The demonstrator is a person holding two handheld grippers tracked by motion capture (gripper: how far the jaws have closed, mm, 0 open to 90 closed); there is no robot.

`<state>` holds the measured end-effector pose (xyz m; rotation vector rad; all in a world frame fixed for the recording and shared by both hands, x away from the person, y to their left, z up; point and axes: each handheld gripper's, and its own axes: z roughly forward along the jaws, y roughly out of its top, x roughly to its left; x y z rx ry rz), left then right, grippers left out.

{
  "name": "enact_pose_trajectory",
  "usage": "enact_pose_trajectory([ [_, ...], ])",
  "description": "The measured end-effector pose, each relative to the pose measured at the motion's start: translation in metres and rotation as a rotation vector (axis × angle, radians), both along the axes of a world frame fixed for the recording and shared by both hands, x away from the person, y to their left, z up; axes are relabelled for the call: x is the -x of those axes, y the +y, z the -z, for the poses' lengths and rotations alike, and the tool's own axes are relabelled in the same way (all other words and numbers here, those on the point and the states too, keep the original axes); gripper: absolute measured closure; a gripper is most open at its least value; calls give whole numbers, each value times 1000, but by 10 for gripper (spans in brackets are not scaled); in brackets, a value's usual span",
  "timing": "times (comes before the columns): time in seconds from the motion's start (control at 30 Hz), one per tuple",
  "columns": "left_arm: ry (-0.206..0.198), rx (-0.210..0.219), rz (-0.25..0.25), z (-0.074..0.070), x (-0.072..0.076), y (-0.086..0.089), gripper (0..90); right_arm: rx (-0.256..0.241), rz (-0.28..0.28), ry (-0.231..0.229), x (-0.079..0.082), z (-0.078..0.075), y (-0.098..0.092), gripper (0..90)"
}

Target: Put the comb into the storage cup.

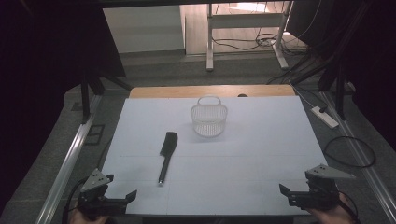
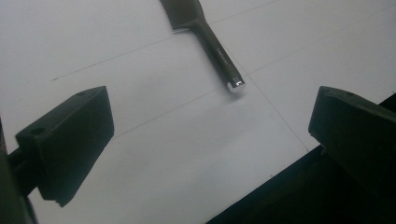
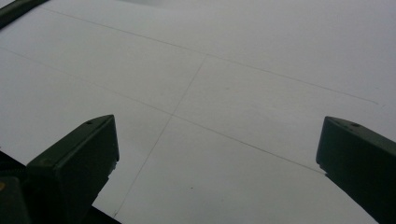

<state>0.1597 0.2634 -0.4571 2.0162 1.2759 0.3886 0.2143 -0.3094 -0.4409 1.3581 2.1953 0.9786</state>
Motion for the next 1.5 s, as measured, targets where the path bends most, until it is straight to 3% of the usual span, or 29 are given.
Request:
enact_pose_trajectory([
  [0.23, 9, 10, 2, 1, -1, 1, 9, 10, -35, 2, 0, 0, 2, 0],
  [1.03, 20, 32, -4, 0, -2, 3, 0, 15, -43, 6, 0, 1, 3, 0],
  [1.5, 57, 10, 58, -1, -13, -8, 0, 11, -39, 11, -1, 1, 2, 0],
])
